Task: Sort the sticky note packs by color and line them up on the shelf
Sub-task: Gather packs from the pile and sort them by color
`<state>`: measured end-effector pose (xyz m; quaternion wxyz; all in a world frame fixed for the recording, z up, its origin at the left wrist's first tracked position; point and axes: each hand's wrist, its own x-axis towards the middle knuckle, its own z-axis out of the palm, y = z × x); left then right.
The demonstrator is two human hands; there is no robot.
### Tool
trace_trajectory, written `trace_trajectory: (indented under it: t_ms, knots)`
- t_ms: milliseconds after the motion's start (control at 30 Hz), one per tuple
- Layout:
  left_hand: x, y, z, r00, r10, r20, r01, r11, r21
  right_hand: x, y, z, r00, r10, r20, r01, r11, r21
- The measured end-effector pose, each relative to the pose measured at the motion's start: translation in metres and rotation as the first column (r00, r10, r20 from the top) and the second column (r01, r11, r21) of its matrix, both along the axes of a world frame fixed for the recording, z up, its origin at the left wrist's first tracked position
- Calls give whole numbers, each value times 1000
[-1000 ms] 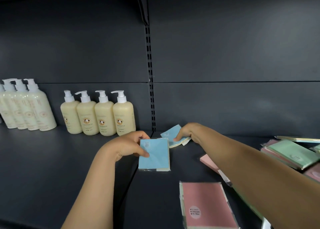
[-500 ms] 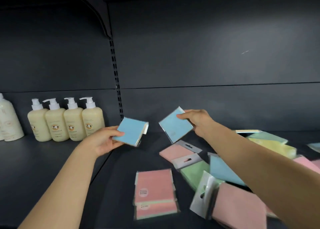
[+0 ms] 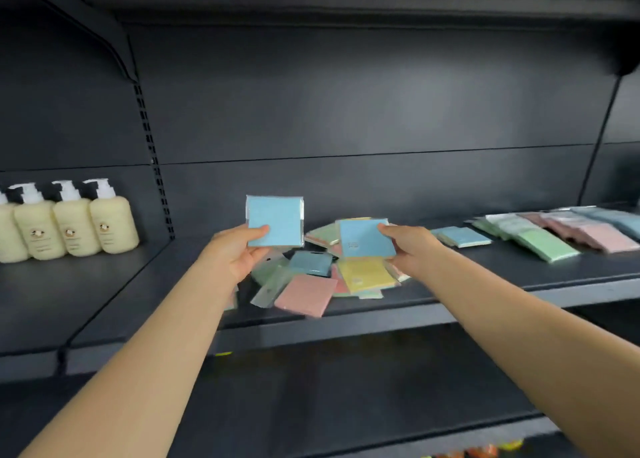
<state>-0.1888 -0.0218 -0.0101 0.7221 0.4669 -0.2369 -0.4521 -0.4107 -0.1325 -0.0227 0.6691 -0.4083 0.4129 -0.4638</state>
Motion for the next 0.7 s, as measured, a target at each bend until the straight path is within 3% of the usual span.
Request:
trace_trajectory:
  t_ms: [133,467,567,700]
  knots:
    - [-68,8,-2,997,-61,-56,60,998,-32,-70,13,-3,1000,17,26,-18,999,43]
    - [-193,-35,5,998,-69,13,68,996,50,-203,-15,-16,986,-134,-95,135,991,3]
    - [-228,-68,5,996,-69,-53,70,997,29,-232,-47,-29,973,-194,-123,192,981,-23]
    - [-266,-119,1,981,-48,-188,51,999,11,-253,-88,-36,967,-142,-210,132,989,-60]
